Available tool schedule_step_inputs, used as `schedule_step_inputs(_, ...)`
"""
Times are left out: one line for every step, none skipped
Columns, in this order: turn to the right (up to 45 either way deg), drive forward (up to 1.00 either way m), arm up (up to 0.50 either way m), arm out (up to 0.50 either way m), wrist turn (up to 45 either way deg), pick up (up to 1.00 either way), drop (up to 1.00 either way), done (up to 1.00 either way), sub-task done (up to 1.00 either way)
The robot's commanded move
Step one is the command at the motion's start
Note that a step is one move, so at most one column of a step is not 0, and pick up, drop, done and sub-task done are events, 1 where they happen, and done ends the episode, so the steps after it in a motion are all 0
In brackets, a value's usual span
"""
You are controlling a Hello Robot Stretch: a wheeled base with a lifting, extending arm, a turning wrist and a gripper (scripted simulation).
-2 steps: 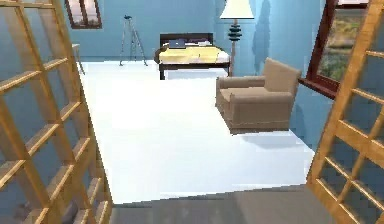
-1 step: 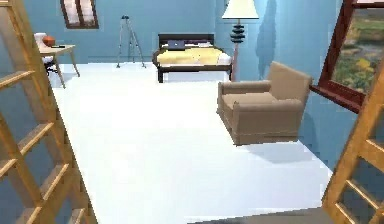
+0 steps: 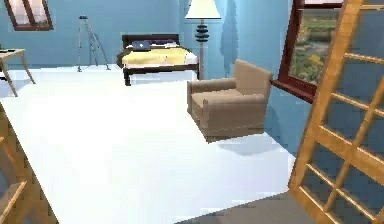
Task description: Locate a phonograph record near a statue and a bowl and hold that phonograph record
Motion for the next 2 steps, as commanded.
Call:
schedule_step_inputs(0.0, 0.5, 0.0, 0.0, 0.0, 0.0, 0.0, 0.0, 0.0)
schedule_step_inputs(-39.0, 0.0, 0.0, 0.0, 0.0, 0.0, 0.0, 0.0, 0.0)
